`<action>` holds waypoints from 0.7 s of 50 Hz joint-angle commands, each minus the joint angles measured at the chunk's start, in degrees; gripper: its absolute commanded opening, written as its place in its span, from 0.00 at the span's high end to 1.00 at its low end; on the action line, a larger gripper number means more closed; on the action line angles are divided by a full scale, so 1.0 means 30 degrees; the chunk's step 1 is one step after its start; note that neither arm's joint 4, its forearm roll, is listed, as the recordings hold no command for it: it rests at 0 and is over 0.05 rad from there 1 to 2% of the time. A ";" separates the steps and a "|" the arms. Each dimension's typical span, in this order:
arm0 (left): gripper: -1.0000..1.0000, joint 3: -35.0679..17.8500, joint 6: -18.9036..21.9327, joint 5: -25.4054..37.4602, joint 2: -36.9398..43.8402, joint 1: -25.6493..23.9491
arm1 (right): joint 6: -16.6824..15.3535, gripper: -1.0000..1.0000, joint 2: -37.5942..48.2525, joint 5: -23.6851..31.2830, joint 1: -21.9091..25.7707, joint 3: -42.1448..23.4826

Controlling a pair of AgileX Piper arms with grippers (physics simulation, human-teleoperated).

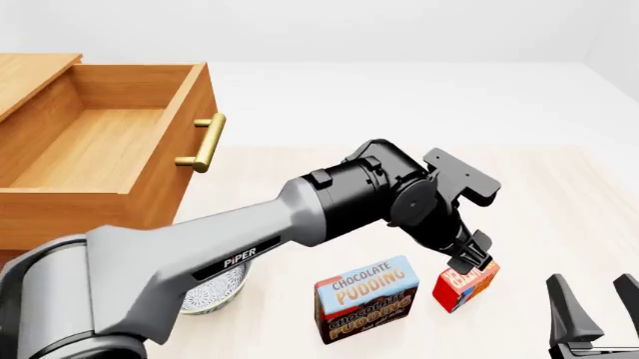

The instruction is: Put the butter at the back in the top drawer of the cabinet and close it.

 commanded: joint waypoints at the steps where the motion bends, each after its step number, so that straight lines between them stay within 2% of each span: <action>1: 0.00 -0.0693 0.0102 0.0344 0.0519 -0.0017 | 0.0000 0.00 0.0000 0.0000 0.0000 0.0000; 35: 0.00 -0.2813 0.0252 0.1218 0.1984 -0.0235 | 0.0000 0.00 0.0000 0.0000 0.0000 0.0000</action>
